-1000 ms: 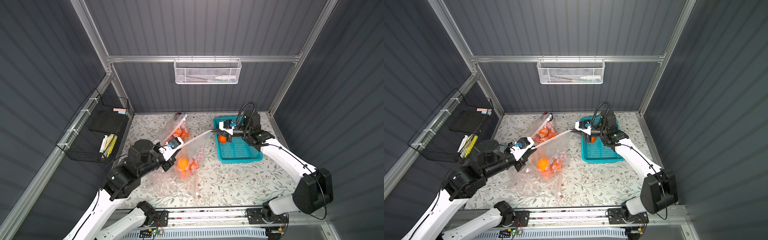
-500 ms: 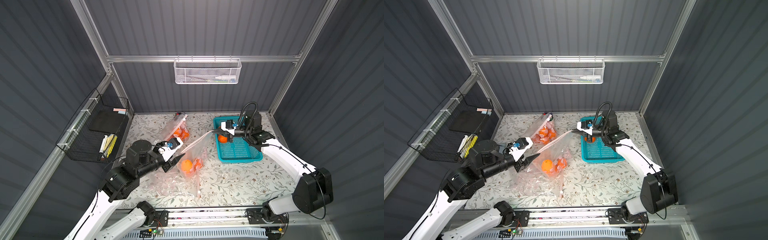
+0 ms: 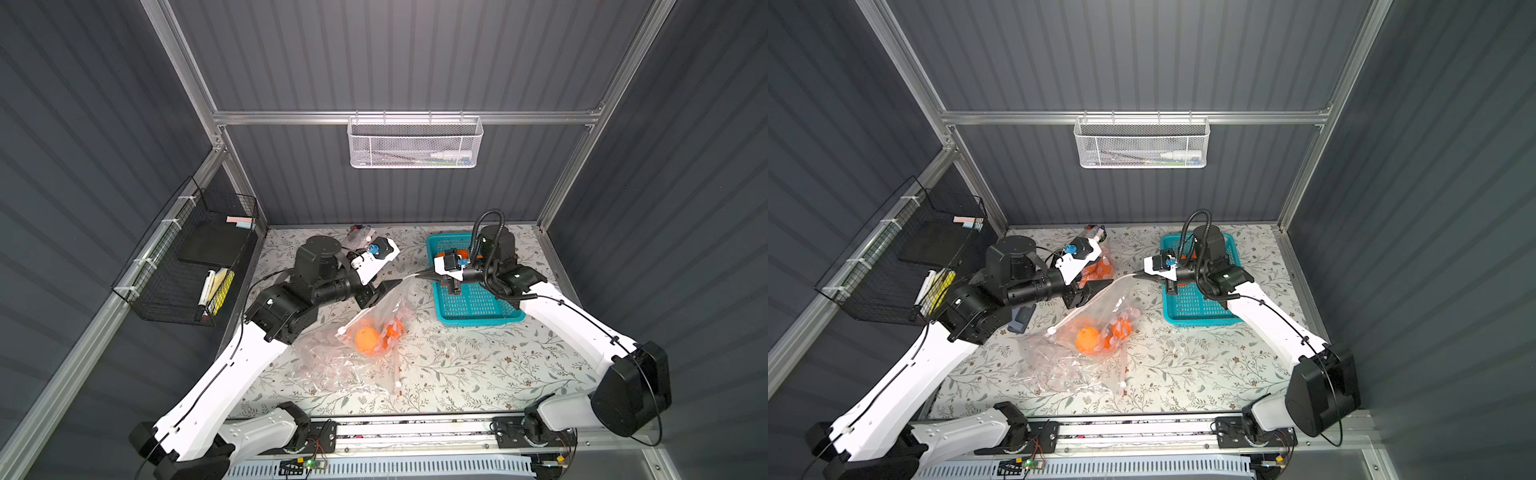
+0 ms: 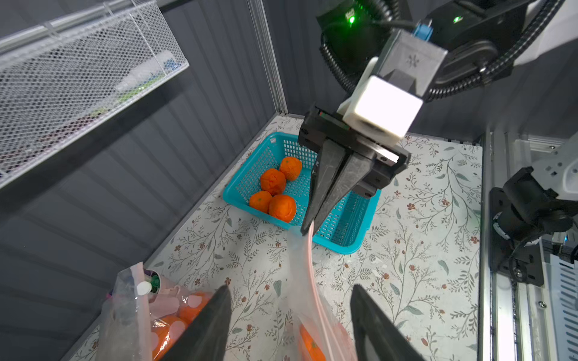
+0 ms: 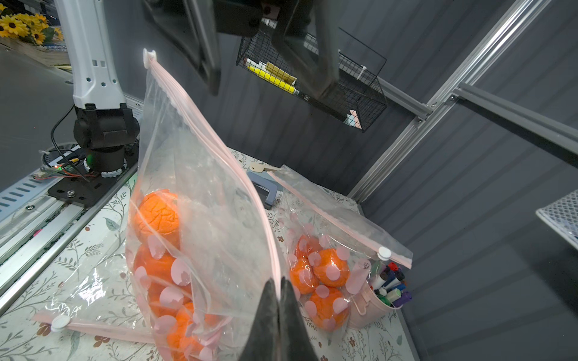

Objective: Open the zip-top bag and take out the orange
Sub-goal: Unzip the zipper on the zipper food storage bag, then open the zipper of the food storage bag at the center of the board.

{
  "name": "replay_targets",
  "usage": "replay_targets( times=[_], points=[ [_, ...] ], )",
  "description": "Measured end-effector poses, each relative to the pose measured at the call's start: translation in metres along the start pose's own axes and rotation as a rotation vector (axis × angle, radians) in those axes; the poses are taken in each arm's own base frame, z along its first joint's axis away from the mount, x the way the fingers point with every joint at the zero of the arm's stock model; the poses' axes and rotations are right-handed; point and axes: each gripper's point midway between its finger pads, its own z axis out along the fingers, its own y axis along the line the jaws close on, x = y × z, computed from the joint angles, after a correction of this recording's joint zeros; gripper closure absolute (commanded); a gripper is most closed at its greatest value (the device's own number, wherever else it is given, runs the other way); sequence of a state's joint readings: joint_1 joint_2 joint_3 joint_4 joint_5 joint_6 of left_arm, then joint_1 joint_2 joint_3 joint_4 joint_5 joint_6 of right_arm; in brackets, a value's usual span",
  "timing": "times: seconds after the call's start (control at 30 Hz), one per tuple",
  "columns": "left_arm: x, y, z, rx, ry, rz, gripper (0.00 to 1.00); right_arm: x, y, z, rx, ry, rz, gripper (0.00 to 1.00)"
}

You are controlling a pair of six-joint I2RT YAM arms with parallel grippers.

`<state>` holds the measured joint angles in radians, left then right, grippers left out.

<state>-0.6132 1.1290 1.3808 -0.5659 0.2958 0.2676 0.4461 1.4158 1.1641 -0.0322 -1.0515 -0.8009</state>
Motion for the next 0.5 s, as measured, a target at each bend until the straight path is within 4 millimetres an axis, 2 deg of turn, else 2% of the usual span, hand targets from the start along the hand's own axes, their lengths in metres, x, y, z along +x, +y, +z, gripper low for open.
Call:
replay_targets(
  times=[0.1, 0.3, 0.5],
  points=[
    [0.010, -0.003, 0.002, 0.007, 0.019, -0.006, 0.43, 0.000, 0.000, 0.000, 0.001, 0.001, -0.004, 1.00],
    [0.014, -0.002, -0.006, -0.017, 0.024, -0.005, 0.47, 0.000, 0.000, 0.000, 0.000, 0.001, -0.010, 1.00],
    [0.028, -0.003, -0.004, -0.025, 0.069, -0.015, 0.50, 0.001, 0.000, 0.000, 0.001, 0.003, -0.009, 1.00]
  ],
)
